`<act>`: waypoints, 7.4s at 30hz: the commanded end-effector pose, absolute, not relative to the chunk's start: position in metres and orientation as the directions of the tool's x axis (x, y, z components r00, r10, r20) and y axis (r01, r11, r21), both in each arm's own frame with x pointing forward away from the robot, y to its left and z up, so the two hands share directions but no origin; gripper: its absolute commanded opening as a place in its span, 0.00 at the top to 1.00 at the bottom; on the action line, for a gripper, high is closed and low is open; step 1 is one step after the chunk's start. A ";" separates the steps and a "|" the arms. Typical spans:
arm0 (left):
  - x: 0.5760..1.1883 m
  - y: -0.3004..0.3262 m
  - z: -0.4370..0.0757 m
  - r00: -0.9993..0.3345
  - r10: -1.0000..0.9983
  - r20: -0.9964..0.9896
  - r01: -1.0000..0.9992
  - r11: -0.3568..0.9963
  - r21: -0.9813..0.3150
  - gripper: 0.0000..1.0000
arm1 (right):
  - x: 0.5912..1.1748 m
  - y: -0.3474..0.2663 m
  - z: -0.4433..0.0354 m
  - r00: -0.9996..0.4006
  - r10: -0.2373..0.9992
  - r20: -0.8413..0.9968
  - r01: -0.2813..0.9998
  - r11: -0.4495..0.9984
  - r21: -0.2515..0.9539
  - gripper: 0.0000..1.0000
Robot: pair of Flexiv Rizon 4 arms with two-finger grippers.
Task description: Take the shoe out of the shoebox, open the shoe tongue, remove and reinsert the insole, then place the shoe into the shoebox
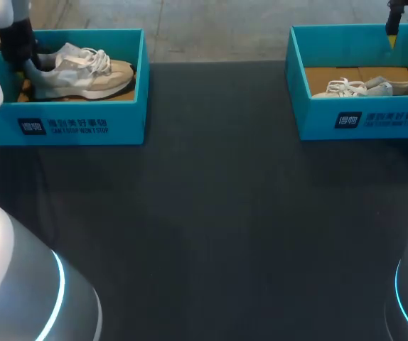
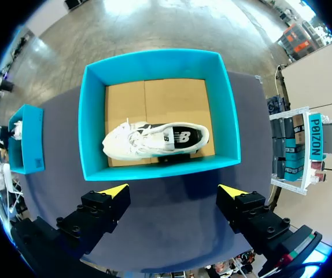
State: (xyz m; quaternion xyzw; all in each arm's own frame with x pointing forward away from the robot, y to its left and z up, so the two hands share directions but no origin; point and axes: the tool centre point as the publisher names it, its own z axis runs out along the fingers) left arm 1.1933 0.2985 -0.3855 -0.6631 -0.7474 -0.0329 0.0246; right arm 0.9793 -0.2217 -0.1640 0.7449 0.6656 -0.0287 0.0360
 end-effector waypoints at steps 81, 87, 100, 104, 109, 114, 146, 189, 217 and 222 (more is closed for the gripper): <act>0.838 0.193 -0.135 -0.167 0.985 -0.051 0.946 0.175 0.274 1.00 | 0.979 -0.222 -0.164 0.113 0.989 -0.091 0.994 -0.112 0.016 0.00; 0.787 0.161 -0.144 -0.127 0.991 -0.049 0.948 0.136 0.289 1.00 | 0.979 -0.222 -0.164 0.113 0.989 -0.091 0.994 -0.112 0.016 0.00; 0.725 0.107 -0.177 -0.078 0.997 -0.009 0.952 0.077 0.296 1.00 | 0.979 -0.222 -0.164 0.113 0.989 -0.091 0.994 -0.112 0.016 0.00; 0.713 0.099 -0.184 -0.069 0.998 0.002 0.952 0.065 0.301 1.00 | 0.979 -0.222 -0.164 0.113 0.989 -0.091 0.994 -0.112 0.016 0.00; 0.704 0.091 -0.193 -0.041 0.999 -0.001 0.955 0.039 0.294 1.00 | 0.979 -0.222 -0.164 0.113 0.989 -0.091 0.994 -0.112 0.016 0.00; 0.697 0.080 -0.203 -0.025 1.000 -0.005 0.960 0.026 0.279 1.00 | 0.979 -0.222 -0.164 0.113 0.989 -0.091 0.994 -0.112 0.016 0.00; 0.710 -0.017 -0.301 0.063 0.996 0.068 0.990 -0.071 0.125 1.00 | 0.979 -0.222 -0.164 0.113 0.989 -0.091 0.994 -0.112 0.016 0.00; 0.696 -0.057 -0.373 0.034 0.991 0.126 0.998 -0.040 0.042 1.00 | 0.979 -0.222 -0.164 0.113 0.989 -0.091 0.994 -0.112 0.016 0.00; 0.706 -0.062 -0.394 0.025 0.988 0.153 0.998 -0.033 0.047 1.00 | 0.979 -0.222 -0.164 0.113 0.989 -0.091 0.994 -0.112 0.016 0.00; 0.707 -0.060 -0.395 0.030 0.988 0.151 0.998 -0.039 0.056 0.65 | 0.979 -0.222 -0.164 0.113 0.989 -0.091 0.994 -0.112 0.016 0.00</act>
